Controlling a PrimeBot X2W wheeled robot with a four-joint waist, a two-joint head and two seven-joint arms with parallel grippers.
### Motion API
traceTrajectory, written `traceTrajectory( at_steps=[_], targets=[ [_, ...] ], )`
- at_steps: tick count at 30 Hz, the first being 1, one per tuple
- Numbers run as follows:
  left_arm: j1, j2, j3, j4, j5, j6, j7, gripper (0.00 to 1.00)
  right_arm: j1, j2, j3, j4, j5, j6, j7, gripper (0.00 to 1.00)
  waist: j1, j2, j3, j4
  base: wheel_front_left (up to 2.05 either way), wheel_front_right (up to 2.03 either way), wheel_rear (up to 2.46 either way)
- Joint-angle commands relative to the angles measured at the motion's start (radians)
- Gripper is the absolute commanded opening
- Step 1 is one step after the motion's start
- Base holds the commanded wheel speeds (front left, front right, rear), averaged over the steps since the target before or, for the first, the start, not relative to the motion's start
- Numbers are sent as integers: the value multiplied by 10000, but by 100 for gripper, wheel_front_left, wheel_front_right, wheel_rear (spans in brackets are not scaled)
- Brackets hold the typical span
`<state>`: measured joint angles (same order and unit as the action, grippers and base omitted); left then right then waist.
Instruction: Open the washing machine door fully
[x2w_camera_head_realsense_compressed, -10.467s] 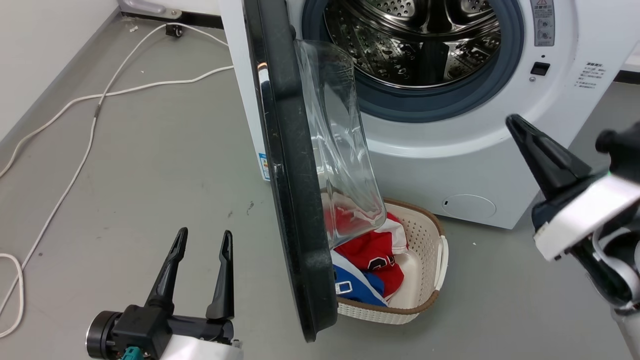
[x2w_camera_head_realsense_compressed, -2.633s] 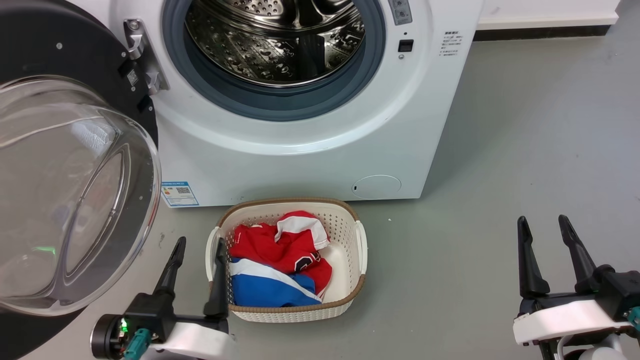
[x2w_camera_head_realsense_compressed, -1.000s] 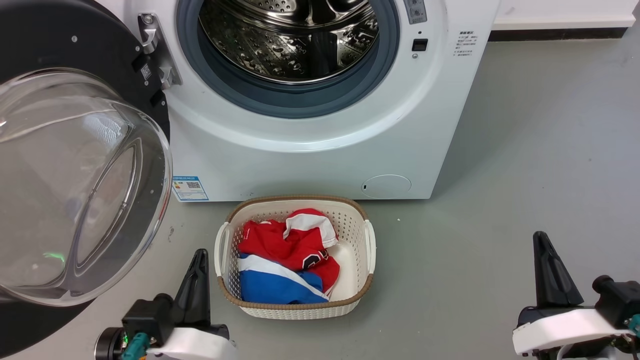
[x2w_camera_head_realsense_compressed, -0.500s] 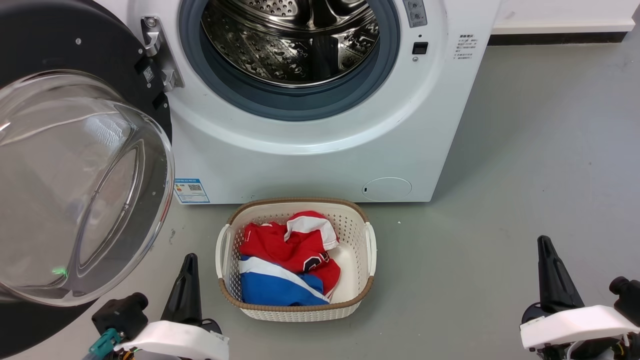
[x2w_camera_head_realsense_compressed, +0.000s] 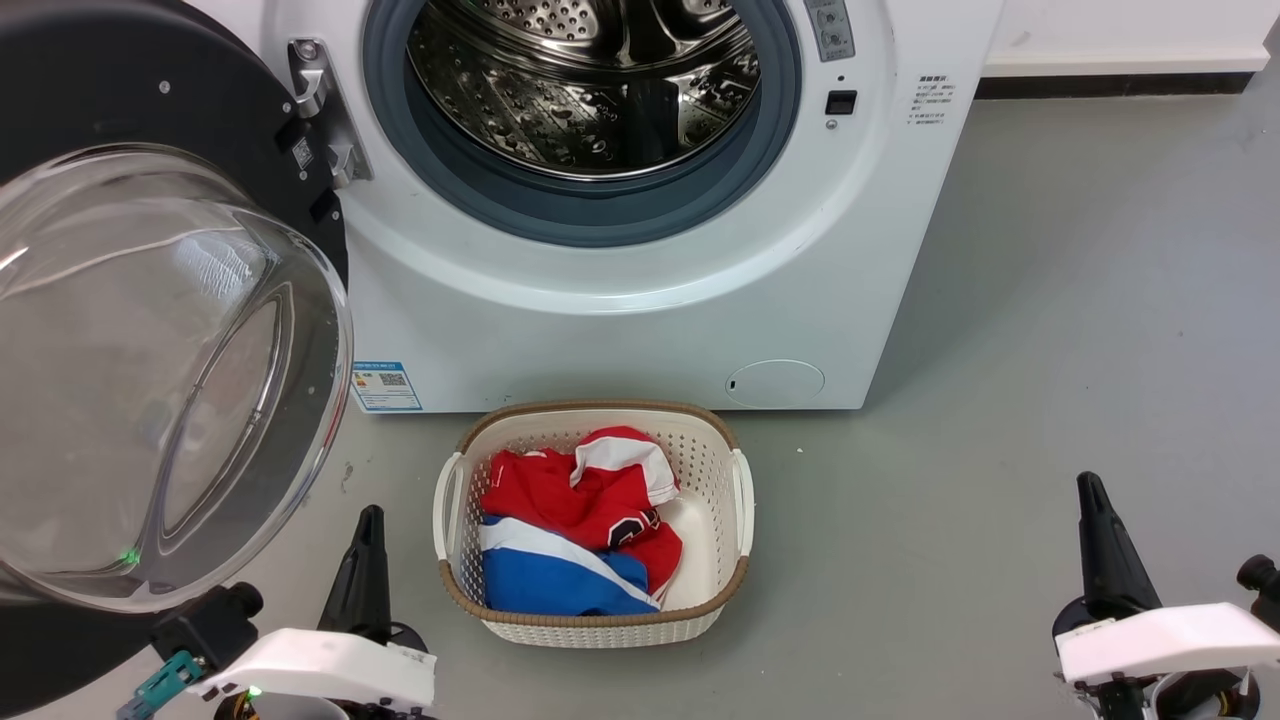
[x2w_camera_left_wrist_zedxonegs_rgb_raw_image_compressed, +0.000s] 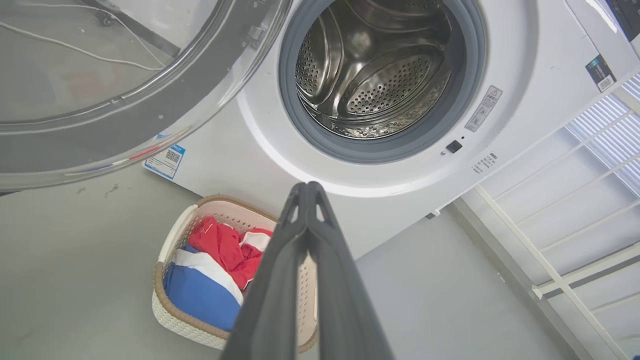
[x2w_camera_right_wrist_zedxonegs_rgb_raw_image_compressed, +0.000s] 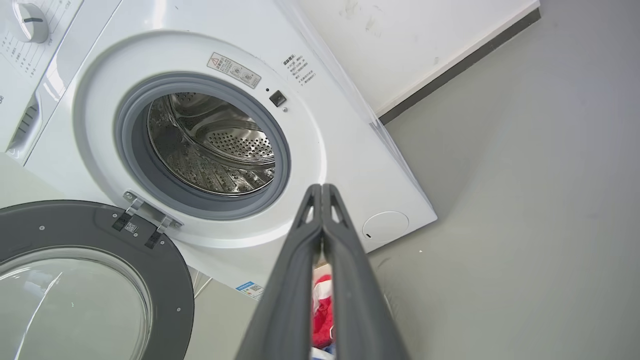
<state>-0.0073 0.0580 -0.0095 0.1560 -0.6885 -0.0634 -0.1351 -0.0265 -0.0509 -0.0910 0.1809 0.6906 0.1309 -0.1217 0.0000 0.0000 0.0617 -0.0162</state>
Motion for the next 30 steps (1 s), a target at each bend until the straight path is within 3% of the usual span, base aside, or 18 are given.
traceTrajectory(
  at_steps=[1,30],
  targets=[
    [-288,76,70,-68,-474,-75,89,0,-309,-13,-33,-77,464,1,104,0,0,0,-13,4,0,0,0],
    [-597,102,433,300,-4055,-328,968,0,-535,-11,-113,206,3956,-1,1004,0,0,0,-189,52,0,0,0]
  ],
)
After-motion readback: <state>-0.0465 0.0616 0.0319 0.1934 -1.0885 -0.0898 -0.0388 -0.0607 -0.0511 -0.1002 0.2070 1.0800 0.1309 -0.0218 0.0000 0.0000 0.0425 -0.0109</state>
